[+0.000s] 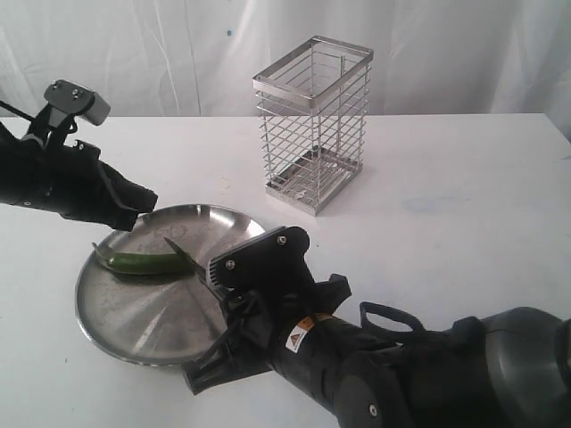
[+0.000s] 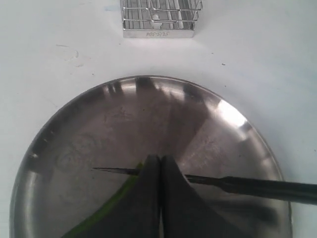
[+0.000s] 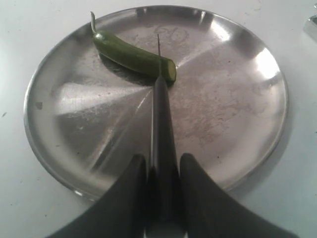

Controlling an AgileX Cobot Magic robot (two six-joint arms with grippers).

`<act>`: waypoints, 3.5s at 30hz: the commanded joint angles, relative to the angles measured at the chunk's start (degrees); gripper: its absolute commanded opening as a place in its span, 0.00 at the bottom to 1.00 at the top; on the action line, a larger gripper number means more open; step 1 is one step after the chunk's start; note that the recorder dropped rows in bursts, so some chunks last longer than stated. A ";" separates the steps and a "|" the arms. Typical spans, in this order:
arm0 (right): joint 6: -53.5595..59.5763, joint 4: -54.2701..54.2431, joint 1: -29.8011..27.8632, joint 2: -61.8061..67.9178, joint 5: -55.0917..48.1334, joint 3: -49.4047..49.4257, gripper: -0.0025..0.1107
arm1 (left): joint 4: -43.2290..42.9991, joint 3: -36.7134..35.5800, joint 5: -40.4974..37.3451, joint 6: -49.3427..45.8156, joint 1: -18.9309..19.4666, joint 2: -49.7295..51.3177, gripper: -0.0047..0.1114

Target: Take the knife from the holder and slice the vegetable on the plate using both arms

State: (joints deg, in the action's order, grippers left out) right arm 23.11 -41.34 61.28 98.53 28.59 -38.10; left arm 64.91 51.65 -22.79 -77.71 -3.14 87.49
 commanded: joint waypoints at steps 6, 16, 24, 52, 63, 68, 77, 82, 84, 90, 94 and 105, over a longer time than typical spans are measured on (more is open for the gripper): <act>0.51 -0.23 0.30 0.00 0.65 0.21 0.02 | -8.40 -0.98 -0.99 -14.72 -0.12 0.58 0.57; -2.52 -0.36 0.30 -0.66 2.48 0.21 0.02 | -25.45 -1.01 16.46 -22.51 -6.09 11.46 0.57; -2.52 -0.22 0.30 -0.66 2.74 0.21 0.02 | -25.33 -0.88 18.44 -22.74 -6.23 16.12 0.55; 12.01 -5.84 0.30 -1.66 4.52 0.01 0.02 | -18.84 -0.99 5.49 5.61 -6.23 11.33 0.13; 15.61 -8.04 0.30 -3.60 -0.61 0.13 0.02 | -24.12 -0.99 8.79 15.00 -6.23 13.10 0.23; 15.73 -8.31 0.30 -3.60 -1.06 0.90 0.02 | -24.12 -0.99 9.26 15.01 -6.23 13.10 0.50; 15.73 -8.10 0.30 -3.60 0.18 1.03 0.02 | -24.12 -0.99 8.18 15.01 -6.23 12.90 0.55; 18.01 -8.35 0.44 -4.87 -0.33 1.03 0.02 | -24.12 -0.99 9.07 15.14 -6.23 12.52 0.55; 18.01 -8.35 0.44 -5.40 0.03 1.33 0.02 | -23.96 -0.99 10.14 15.14 -6.23 11.90 0.55; 18.86 -9.69 0.44 -5.80 -0.98 1.47 0.02 | -23.88 -0.99 11.15 16.00 -6.23 8.04 0.55; 18.86 -10.24 1.01 -5.80 -1.51 1.47 0.02 | -23.88 -0.99 11.15 16.28 -6.23 6.74 0.55; 21.08 -13.13 3.36 -5.30 1.41 1.47 0.02 | -23.88 -0.99 10.78 16.40 -6.23 6.60 0.55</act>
State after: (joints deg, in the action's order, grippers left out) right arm 41.85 -52.23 64.51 93.33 27.23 -37.00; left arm 40.51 51.06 -10.99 -61.97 -9.32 94.61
